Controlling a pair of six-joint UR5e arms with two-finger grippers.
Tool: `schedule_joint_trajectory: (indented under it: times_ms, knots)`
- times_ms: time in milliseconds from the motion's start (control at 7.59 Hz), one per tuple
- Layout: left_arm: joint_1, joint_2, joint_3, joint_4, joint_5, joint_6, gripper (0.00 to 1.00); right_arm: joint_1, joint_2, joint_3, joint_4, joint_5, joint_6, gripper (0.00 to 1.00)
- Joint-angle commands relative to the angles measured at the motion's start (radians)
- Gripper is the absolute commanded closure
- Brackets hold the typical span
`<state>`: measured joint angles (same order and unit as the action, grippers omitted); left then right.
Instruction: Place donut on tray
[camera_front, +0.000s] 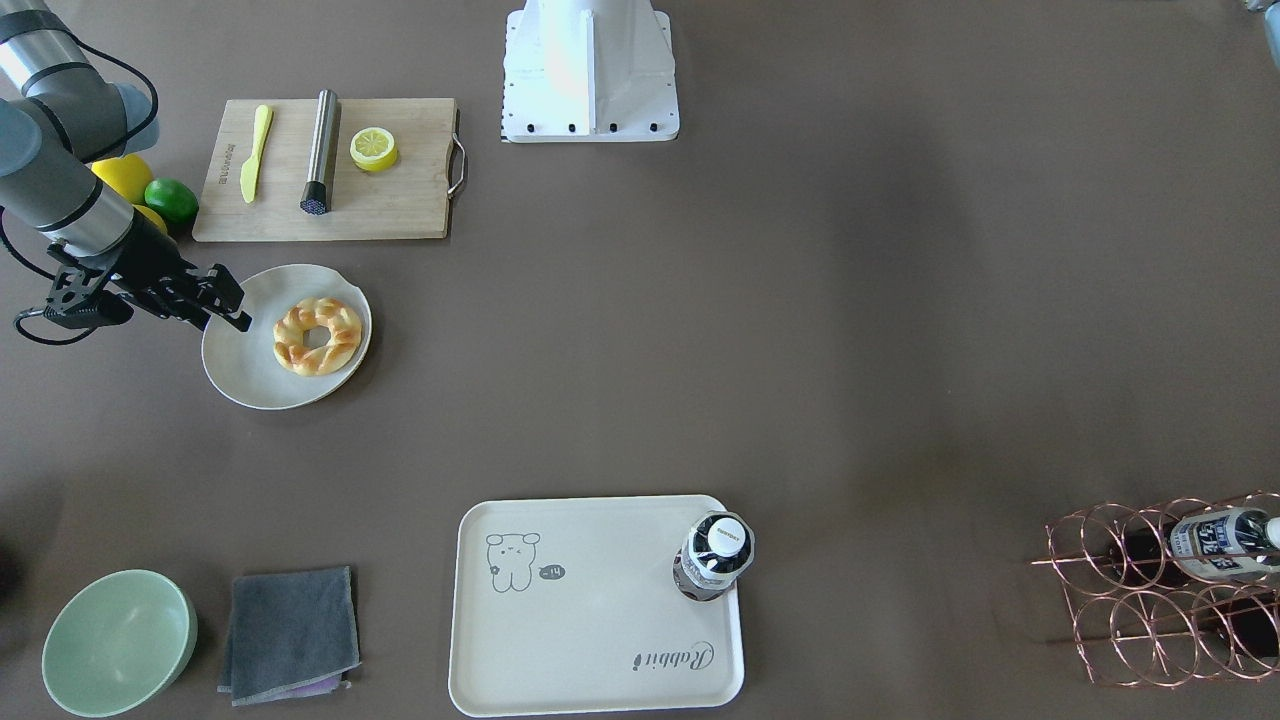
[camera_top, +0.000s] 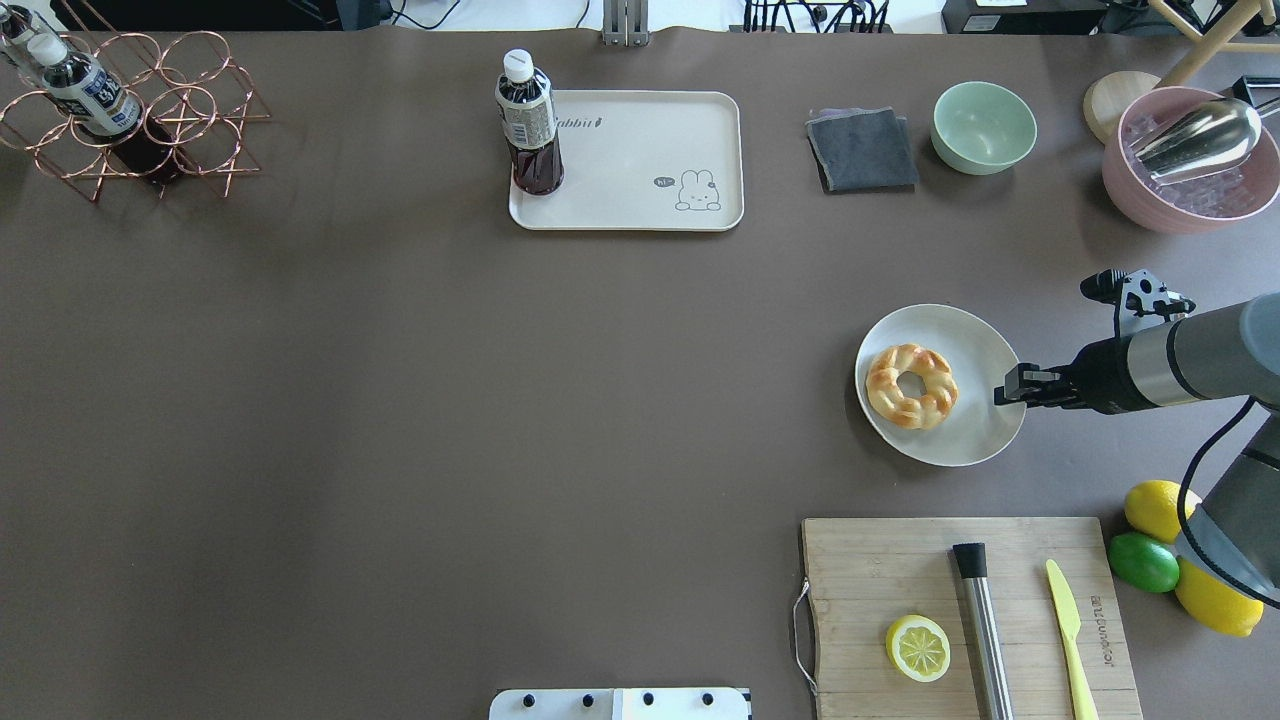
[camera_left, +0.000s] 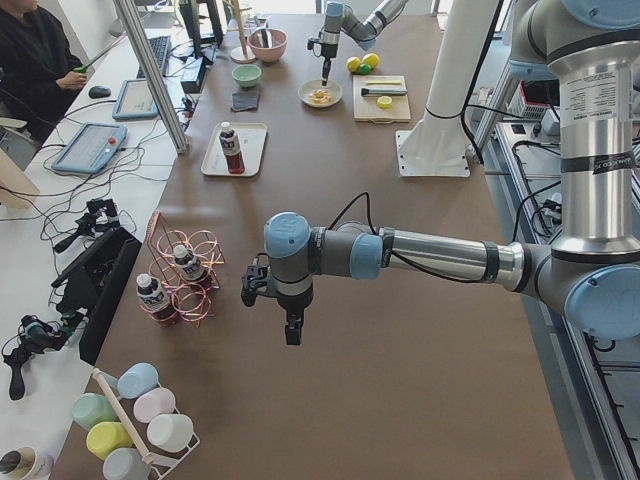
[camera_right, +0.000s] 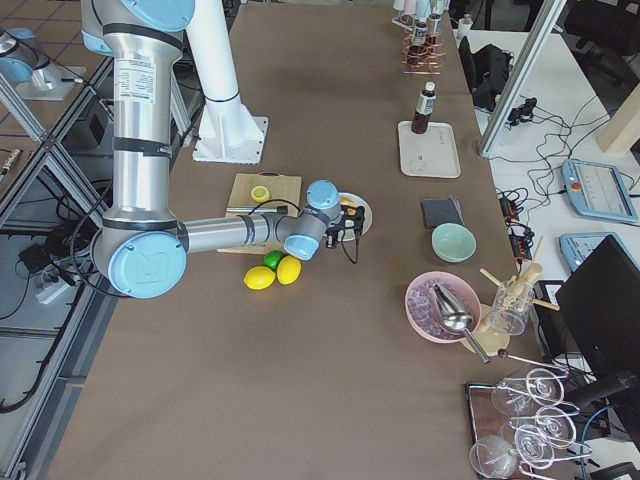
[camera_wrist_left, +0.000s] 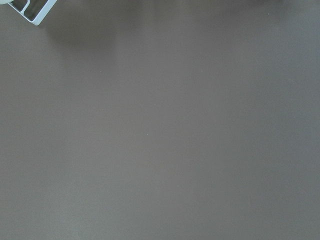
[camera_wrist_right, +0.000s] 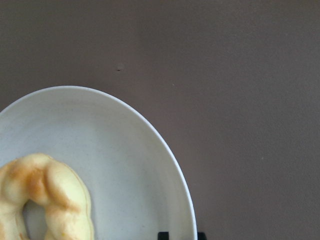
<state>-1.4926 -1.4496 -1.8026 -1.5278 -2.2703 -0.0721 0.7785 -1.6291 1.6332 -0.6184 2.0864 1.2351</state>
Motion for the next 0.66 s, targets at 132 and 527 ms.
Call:
schedule_joint_trajectory:
  times_ms: [132, 527]
  knots:
    - [0.0, 0.001, -0.001, 0.0, 0.0, 0.0, 0.02, 0.008, -0.009, 0.019, 0.005, 0.004, 0.024, 1.0]
    - [0.0, -0.003, -0.001, 0.0, 0.008, 0.0, 0.02, 0.094, 0.001, 0.083, 0.003, 0.133, 0.116, 1.0]
